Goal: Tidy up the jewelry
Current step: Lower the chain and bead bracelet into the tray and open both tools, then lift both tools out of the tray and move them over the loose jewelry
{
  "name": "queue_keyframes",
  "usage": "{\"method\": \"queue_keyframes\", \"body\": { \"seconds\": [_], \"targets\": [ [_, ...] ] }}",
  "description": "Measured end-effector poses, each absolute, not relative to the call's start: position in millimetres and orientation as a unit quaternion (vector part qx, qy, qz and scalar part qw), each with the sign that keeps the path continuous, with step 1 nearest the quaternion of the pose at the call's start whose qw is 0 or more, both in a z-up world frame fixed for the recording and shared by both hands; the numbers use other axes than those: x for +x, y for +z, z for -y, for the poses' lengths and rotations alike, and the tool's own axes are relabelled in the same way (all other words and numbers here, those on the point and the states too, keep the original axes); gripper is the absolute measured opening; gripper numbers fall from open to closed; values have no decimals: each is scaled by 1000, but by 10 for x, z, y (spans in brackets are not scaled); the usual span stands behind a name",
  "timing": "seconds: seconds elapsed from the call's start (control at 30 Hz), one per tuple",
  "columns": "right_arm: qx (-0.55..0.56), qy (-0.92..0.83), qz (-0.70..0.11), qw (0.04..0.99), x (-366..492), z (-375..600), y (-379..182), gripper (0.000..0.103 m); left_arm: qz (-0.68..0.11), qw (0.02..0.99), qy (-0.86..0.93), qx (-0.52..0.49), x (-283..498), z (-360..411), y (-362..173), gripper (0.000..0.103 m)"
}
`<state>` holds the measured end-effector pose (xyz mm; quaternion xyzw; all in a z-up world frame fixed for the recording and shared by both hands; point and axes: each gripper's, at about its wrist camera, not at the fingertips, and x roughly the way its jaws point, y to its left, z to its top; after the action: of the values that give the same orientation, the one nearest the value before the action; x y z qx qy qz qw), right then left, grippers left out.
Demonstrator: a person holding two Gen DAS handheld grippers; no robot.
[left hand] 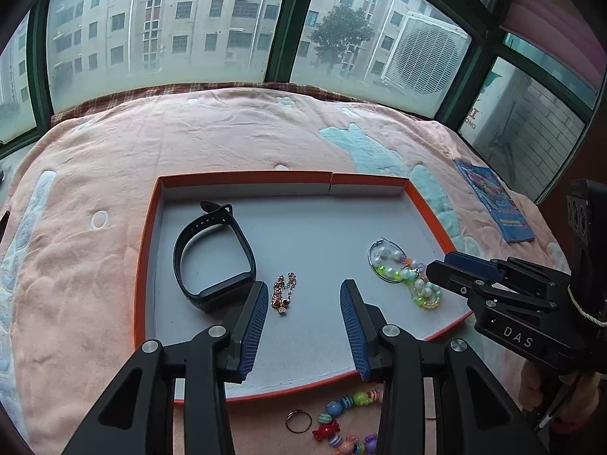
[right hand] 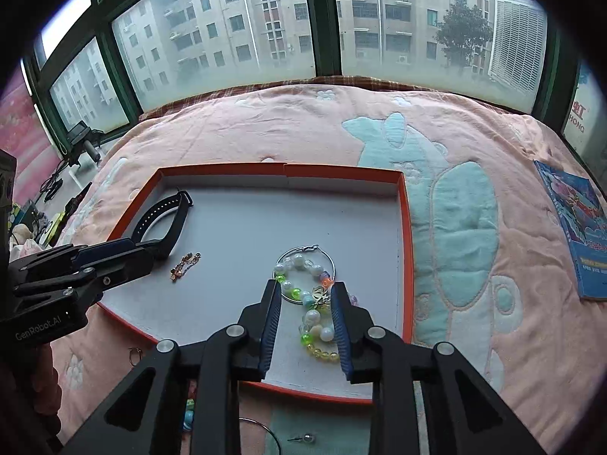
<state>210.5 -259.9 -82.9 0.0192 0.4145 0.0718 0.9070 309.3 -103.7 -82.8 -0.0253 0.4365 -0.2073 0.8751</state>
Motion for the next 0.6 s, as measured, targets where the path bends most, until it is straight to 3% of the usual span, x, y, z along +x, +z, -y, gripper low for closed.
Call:
{"method": "queue_keyframes", "body": {
  "seconds": [0.07, 0.6],
  "targets": [
    [15, 69, -408, 910, 2018, 2590, -779, 43, -433, 875, -214, -19, 2966, 1032, -779, 43],
    [46, 57, -416, 906, 1377, 2685, -842, 53, -436, 857, -269, 56, 1838, 1210, -914, 43]
  ]
}}
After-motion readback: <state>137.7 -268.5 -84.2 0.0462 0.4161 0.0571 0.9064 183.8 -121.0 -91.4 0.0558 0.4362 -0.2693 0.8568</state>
